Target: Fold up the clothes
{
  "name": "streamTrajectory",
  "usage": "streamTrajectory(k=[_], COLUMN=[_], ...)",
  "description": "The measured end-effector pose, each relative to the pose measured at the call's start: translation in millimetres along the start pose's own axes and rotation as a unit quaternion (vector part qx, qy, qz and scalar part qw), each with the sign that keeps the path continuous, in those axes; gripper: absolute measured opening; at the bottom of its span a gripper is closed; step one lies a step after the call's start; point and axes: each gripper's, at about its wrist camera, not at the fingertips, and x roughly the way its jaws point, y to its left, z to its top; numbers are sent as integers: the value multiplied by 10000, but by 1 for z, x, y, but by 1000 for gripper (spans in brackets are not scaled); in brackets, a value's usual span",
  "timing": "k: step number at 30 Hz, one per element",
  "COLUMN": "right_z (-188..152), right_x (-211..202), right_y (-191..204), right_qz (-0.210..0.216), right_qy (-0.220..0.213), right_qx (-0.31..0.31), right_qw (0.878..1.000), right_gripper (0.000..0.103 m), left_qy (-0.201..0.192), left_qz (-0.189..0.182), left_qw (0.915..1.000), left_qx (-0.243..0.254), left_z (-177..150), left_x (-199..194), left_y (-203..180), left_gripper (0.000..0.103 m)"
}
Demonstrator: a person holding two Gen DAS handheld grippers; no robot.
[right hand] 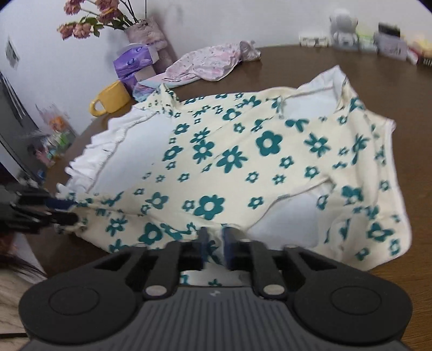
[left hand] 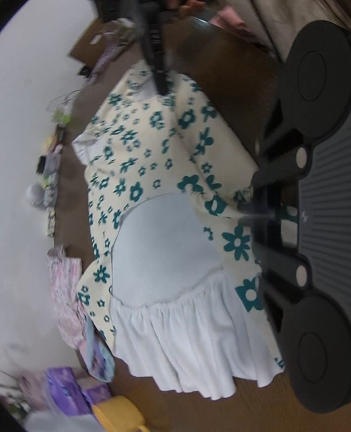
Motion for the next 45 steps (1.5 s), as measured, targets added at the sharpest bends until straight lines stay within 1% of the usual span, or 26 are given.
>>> streamTrajectory(k=[2, 6, 7, 8, 9, 10, 11, 12, 13, 14, 15, 16, 17, 18, 19, 20, 22, 23, 24, 27, 30, 35, 37, 39, 42, 45], right_z=[0, 0, -1, -2, -2, -3, -3, -4, -4, -5, -6, -7, -8, -9, -11, -13, -18, -21, -24, -30, -34, -40, -44, -49, -57, -66], right_x=[-2, -5, -3, -2, -2, -6, -11, -17, -24, -31, -38, -44, -48, -52, -56, -58, -60, -60, -59, -55, -47, -40, -39, -40, -43, -44], right_y=[-4, -10, -10, -10, -10, -11, -11, -10, -8, -6, -4, -1, 0, 2, 4, 6, 12, 15, 17, 24, 32, 49, 52, 50, 41, 36], right_qz=[-44, -361, -443, -436, -382, -298, -224, -208, -227, -266, -338, -405, -463, -534, -628, -736, -983, -1052, -1078, -1124, -1241, -2092, -2326, -2272, -1937, -1930], right_qy=[-16, -53, -24, -28, -49, -118, -246, -383, -513, -646, -781, -899, -988, -1072, -1150, -1223, -1355, -1408, -1437, -1443, -1324, -1282, -1277, -1296, -1325, -1320], right_qx=[11, -1, -59, -87, -35, 48, 103, 112, 88, 61, 29, 7, 2, -7, -22, -39, -77, -67, -31, 80, 66, -146, -249, -204, 104, 206], right_qw=[10000, 9993, 9990, 9990, 9992, 9995, 9994, 9990, 9984, 9975, 9964, 9951, 9940, 9928, 9914, 9898, 9859, 9844, 9837, 9831, 9834, 9693, 9638, 9650, 9720, 9721], right_gripper=[5, 4, 4, 4, 5, 7, 9, 16, 29, 37, 49, 52, 55, 65, 76, 81, 97, 101, 103, 103, 103, 103, 103, 103, 103, 103], left_qy=[38, 81, 84, 70, 0, -114, -233, -358, -487, -618, -746, -867, -990, -1124, -1240, -1333, -1465, -1521, -1542, -1352, -1301, -1382, -1409, -1438, -1482, -1495], left_qz=[59, 77, 60, 39, 16, -1, -3, 13, 26, 43, 75, 123, 204, 304, 397, 475, 526, 534, 528, 483, 620, 589, 550, 568, 639, 769], left_qw=[9999, 9998, 9999, 10000, 9999, 9996, 9989, 9980, 9968, 9950, 9928, 9902, 9872, 9836, 9798, 9761, 9696, 9663, 9639, 9667, 9681, 9675, 9681, 9682, 9679, 9672], left_qx=[109, 184, 108, 1, -143, -277, -403, -519, -641, -782, -938, -1088, -1232, -1379, -1517, -1646, -1889, -2005, -2104, -2118, -2048, -2037, -1997, -1965, -1929, -1904], left_z=[0, 1, 2, 2, 2, 2, 2, 1, 1, 0, -2, -3, -5, -7, -9, -11, -15, -17, -19, -22, -25, -31, -34, -37, -41, -46], left_x=[1, 1, 1, 0, -2, -6, -10, -14, -19, -23, -26, -30, -32, -35, -37, -39, -40, -40, -39, -34, -35, -40, -42, -45, -49, -51], left_y=[1, 2, 4, 5, 7, 10, 11, 13, 14, 15, 17, 18, 18, 18, 17, 16, 14, 12, 11, 5, 0, -6, -8, -11, -14, -15], left_gripper=[2, 2, 7, 8, 18, 35, 42, 51, 54, 55, 61, 73, 78, 85, 87, 87, 91, 93, 95, 95, 95, 95, 95, 95, 95, 95])
